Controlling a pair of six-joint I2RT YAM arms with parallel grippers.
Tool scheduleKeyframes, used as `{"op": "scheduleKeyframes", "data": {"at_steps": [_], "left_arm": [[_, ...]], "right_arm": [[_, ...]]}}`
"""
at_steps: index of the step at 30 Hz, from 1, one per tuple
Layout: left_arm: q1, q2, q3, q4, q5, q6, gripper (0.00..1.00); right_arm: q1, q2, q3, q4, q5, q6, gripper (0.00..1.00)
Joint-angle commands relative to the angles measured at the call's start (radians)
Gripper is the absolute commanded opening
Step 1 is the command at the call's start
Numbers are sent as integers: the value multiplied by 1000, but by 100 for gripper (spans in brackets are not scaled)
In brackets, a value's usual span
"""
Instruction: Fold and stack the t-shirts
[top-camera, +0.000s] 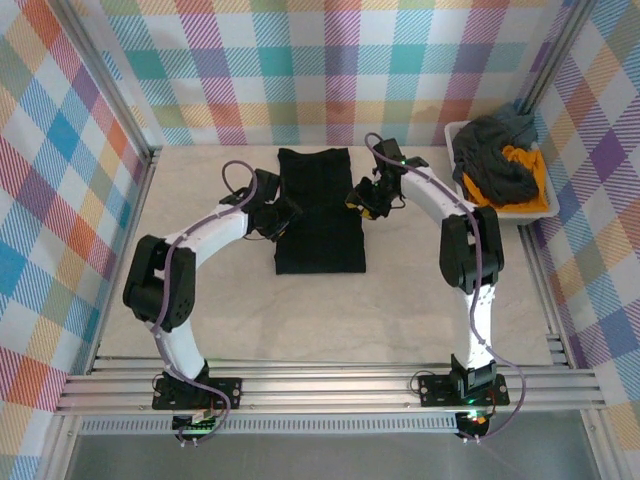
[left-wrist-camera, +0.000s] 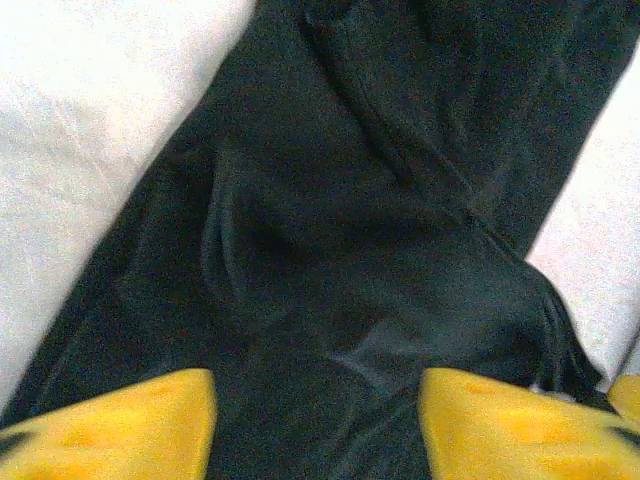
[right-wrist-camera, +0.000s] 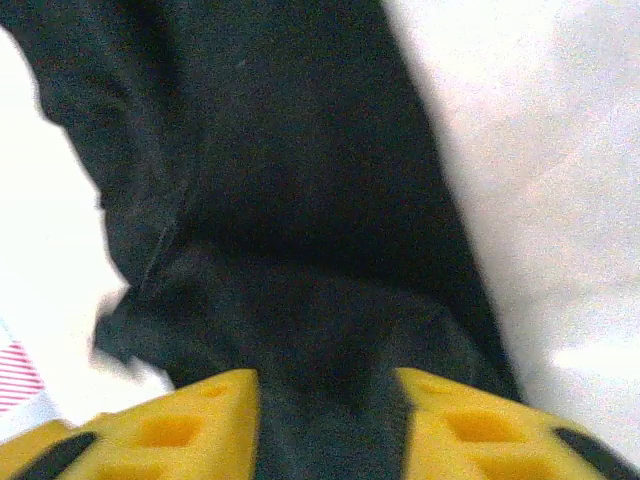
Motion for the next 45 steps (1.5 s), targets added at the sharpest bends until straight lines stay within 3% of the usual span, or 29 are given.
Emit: {"op": "scheduleKeyframes", "data": {"at_steps": [1, 4, 9, 12, 16, 21, 29, 35, 38, 42, 45], "left_arm": [[5, -84, 35, -41, -49, 79, 77], [-32, -211, -108, -45, -74, 26, 76], [-79, -391, -481, 165, -34, -165, 73], [-78, -394, -571, 236, -30, -201, 74], [-76, -309, -571, 338, 8, -234, 75], [-70, -210, -552, 398, 10, -251, 68], [-63, -115, -553, 457, 21, -276, 28], [-49, -85, -536, 494, 22, -273, 7], [-47, -97, -523, 484, 26, -259, 0], [-47, -129, -521, 464, 27, -244, 0], [-47, -158, -531, 454, 20, -240, 0]], "right_arm": [[-10, -82, -32, 2, 19, -101, 55], [-12, -235, -188, 42, 64, -130, 62], [2, -428, -513, 120, 14, -54, 63], [41, -480, -654, 201, -11, 23, 62], [51, -452, -764, 340, -82, 135, 62], [56, -367, -764, 399, -121, 189, 62], [67, -263, -702, 432, -138, 229, 53], [70, -225, -656, 489, -145, 264, 40], [80, -235, -641, 481, -151, 281, 40], [107, -280, -642, 410, -117, 279, 48], [113, -296, -657, 381, -103, 276, 47]]}}
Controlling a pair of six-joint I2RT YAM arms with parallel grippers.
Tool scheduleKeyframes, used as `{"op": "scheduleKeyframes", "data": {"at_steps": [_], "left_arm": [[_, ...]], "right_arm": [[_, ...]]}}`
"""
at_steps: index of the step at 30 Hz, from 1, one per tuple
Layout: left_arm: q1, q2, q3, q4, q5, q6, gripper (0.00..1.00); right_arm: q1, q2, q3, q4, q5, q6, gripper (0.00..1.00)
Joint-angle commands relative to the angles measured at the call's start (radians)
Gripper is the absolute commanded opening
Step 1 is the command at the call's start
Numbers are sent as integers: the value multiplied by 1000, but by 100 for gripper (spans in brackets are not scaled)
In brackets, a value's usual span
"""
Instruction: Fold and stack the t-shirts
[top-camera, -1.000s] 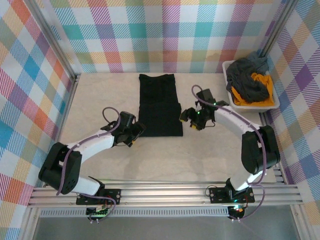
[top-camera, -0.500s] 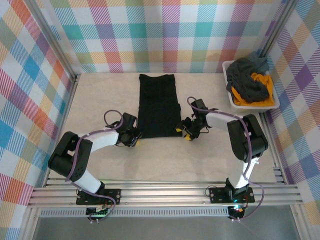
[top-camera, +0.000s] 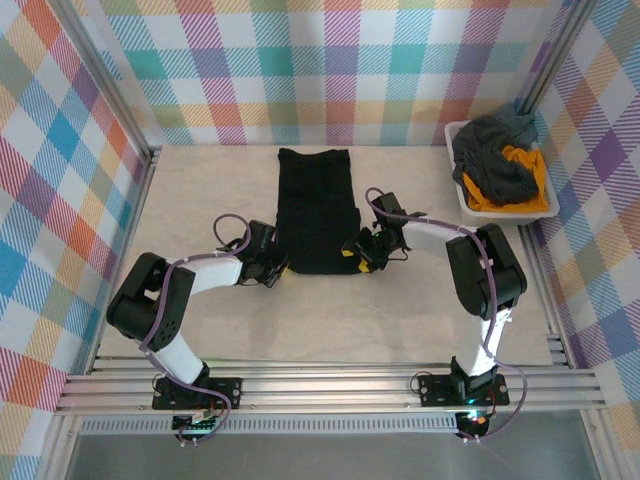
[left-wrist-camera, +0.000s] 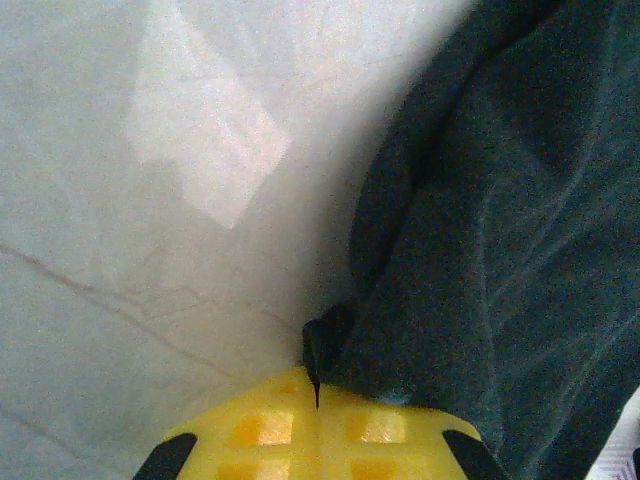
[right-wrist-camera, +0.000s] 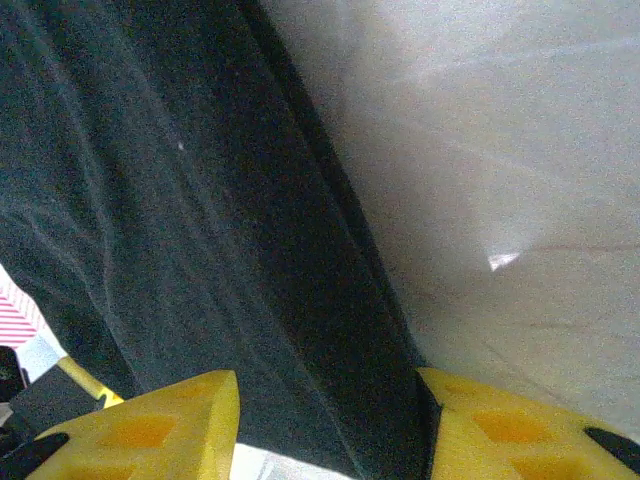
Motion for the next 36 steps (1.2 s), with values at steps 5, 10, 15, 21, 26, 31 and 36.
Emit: {"op": "scheduleKeyframes", "data": {"at_steps": [5, 10, 15, 21, 26, 31, 36], "left_arm": [[8, -58, -3, 50, -16, 18, 0], [8, -94, -2, 7, -13, 35, 0], [8, -122, -19, -6, -16, 37, 0], [8, -134, -32, -16, -15, 38, 0], [8, -148, -43, -27, -15, 41, 0], [8, -182, -57, -58, -18, 53, 0], [8, -220, -80, -87, -12, 70, 0]], "right_arm": [[12, -24, -12, -46, 45, 1, 43], [19, -128, -85, -102, 167, -29, 49], [29, -171, -127, -92, 151, -28, 53], [77, -90, -56, -101, 146, -19, 52], [88, -36, -48, -73, 153, 6, 44], [88, -15, 9, -118, 255, -47, 30], [87, -28, 51, -131, 309, -108, 13]]}}
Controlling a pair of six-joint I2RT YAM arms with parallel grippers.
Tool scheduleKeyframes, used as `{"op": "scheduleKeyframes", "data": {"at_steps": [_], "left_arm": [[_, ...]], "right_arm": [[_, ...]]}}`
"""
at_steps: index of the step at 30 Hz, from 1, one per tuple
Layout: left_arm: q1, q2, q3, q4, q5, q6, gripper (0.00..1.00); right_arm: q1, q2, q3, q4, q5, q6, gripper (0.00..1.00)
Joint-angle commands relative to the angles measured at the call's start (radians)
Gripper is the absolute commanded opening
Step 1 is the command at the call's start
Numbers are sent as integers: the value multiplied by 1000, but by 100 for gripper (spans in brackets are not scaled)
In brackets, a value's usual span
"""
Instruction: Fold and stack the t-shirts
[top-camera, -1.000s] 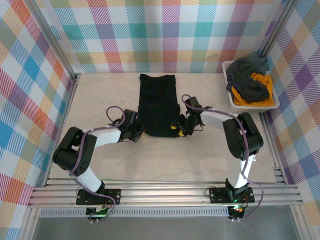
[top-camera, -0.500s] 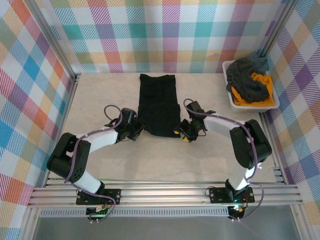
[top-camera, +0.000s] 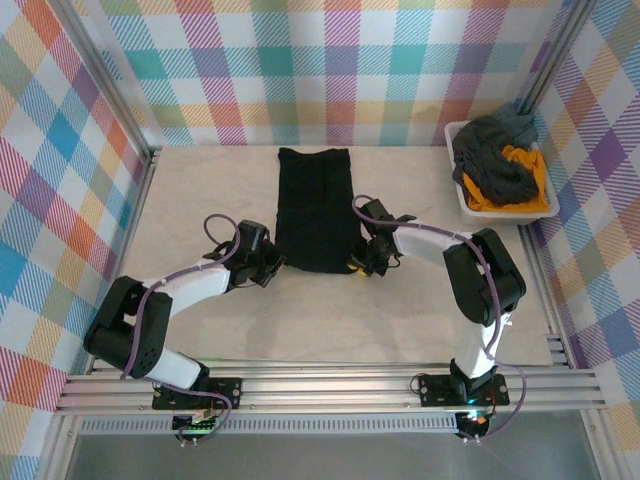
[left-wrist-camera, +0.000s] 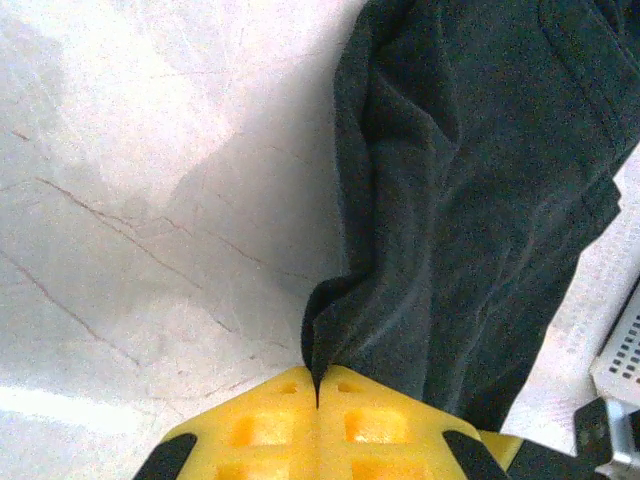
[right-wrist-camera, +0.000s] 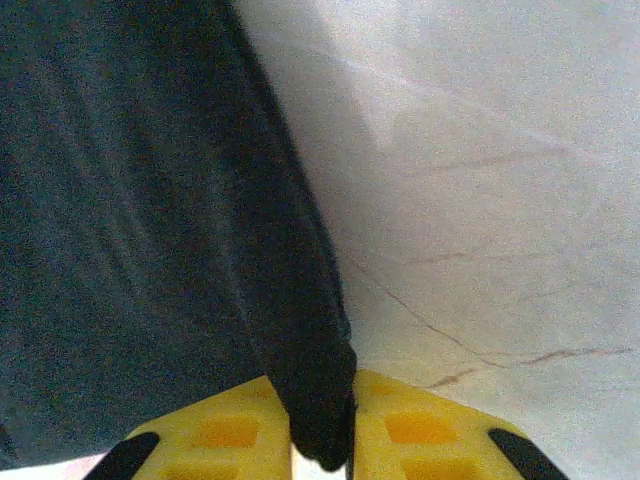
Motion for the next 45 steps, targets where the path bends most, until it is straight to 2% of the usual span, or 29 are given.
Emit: {"op": "scheduleKeyframes", "data": {"at_steps": [1, 4, 10, 16, 19, 23, 28, 33, 36, 38, 41, 42, 45], "left_arm": [[8, -36, -23, -42, 1, 32, 0], [9, -51, -32, -55, 10, 35, 0], [6, -103, -65, -84, 30, 42, 0], [-40, -220, -94, -137, 74, 113, 0], [-97, -345, -113, -205, 61, 127, 0], [-171, -590, -152, -344, 7, 99, 0], [-255, -830, -206, -383, 17, 20, 0], [-297, -984, -149, -388, -49, -11, 0], [-297, -940, -93, -367, -84, -14, 0], [-296, -869, -67, -333, -93, -17, 0], [-296, -789, 2, -317, -167, 4, 0], [-290, -754, 41, -344, -207, 7, 0], [-233, -635, 135, -400, -228, 7, 0]], "right_arm": [[2, -8, 35, 0, 59, -56, 8], [5, -47, 21, 10, 62, -61, 0], [15, -156, -41, -26, 46, -71, 0], [85, -295, -186, -27, 1, -72, 0], [125, -431, -272, -49, 12, -48, 0], [162, -605, -317, -132, 27, -13, 0], [205, -745, -308, -240, 13, 47, 0], [245, -839, -236, -357, 38, 113, 0], [243, -816, -155, -392, 55, 115, 0], [238, -751, -95, -389, 31, 111, 0], [226, -652, -6, -375, 24, 116, 0], [211, -622, 26, -379, 32, 110, 0], [133, -528, 96, -362, 8, 96, 0]]}}
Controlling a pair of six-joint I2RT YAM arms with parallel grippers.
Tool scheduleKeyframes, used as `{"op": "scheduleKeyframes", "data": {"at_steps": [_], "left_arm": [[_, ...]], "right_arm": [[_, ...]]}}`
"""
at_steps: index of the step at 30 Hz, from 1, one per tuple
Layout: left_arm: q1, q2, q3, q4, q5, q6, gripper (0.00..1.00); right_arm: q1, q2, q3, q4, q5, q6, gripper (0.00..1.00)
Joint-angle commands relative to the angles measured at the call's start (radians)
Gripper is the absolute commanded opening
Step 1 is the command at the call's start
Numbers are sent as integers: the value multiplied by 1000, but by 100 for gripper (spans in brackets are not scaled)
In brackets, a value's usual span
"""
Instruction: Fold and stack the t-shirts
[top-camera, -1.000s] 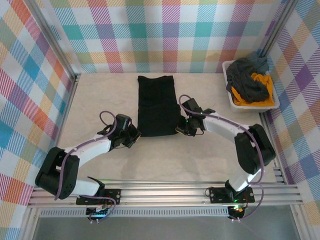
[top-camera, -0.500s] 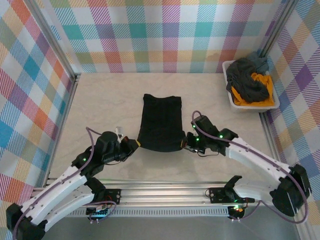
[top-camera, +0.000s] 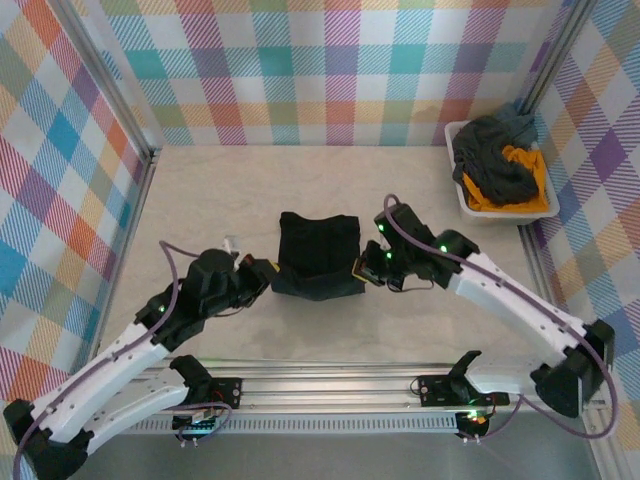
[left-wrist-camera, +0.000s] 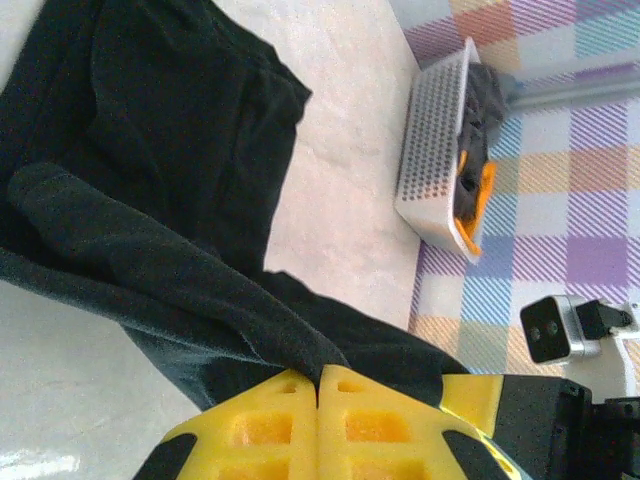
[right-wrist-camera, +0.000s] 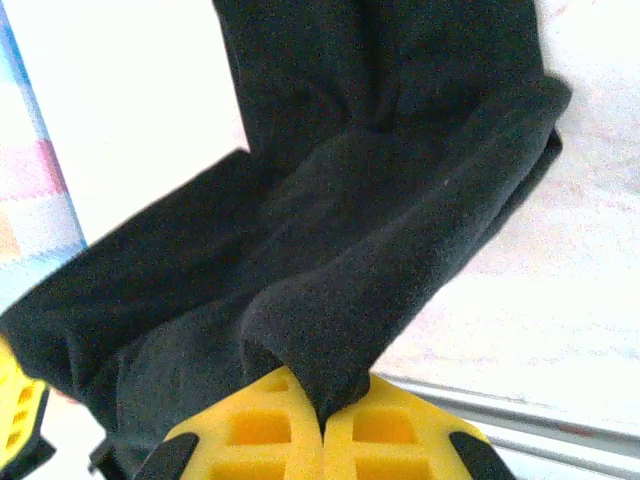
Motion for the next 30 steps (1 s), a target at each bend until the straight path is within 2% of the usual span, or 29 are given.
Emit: {"op": "scheduleKeyframes", "data": {"at_steps": [1, 5, 8, 9, 10, 11, 12, 14, 15, 17, 20, 23, 24, 27, 30], "left_arm": [[63, 104, 102, -20, -67, 2, 0], [225, 344, 184, 37, 22, 16, 0], [335, 600, 325, 89, 84, 81, 0], [364, 691, 384, 111, 106, 106, 0], [387, 768, 436, 125, 147, 135, 13], [408, 849, 508, 121, 179, 154, 34], [415, 902, 569, 98, 189, 179, 48], [413, 917, 624, 52, 174, 215, 61], [408, 891, 610, 48, 175, 218, 65], [394, 802, 533, 40, 159, 194, 65], [310, 630, 331, 79, 140, 58, 62], [92, 511, 107, 218, 17, -196, 58], [8, 488, 43, 286, -64, -317, 62], [-189, 513, -61, 423, -304, -597, 74], [-236, 640, -61, 562, -383, -696, 77]], "right_arm": [[-87, 88, 68, 16, -41, -3, 0], [-224, 283, 143, 115, -150, -7, 0], [-306, 498, 329, 151, -188, -55, 0], [-329, 582, 416, 146, -198, -74, 6], [-341, 650, 494, 139, -196, -103, 17], [-352, 722, 588, 109, -186, -144, 29], [-355, 775, 663, 72, -169, -186, 38], [-356, 811, 733, 18, -138, -233, 49], [-356, 791, 719, 17, -125, -252, 53], [-356, 701, 610, 58, -106, -271, 57], [-349, 515, 363, 154, -107, -265, 58], [-319, 333, 113, 254, -102, -238, 57], [-302, 268, 33, 298, -104, -227, 57], [-265, 99, -182, 468, -148, -201, 59], [-252, -31, -311, 554, -193, -172, 62]]}}
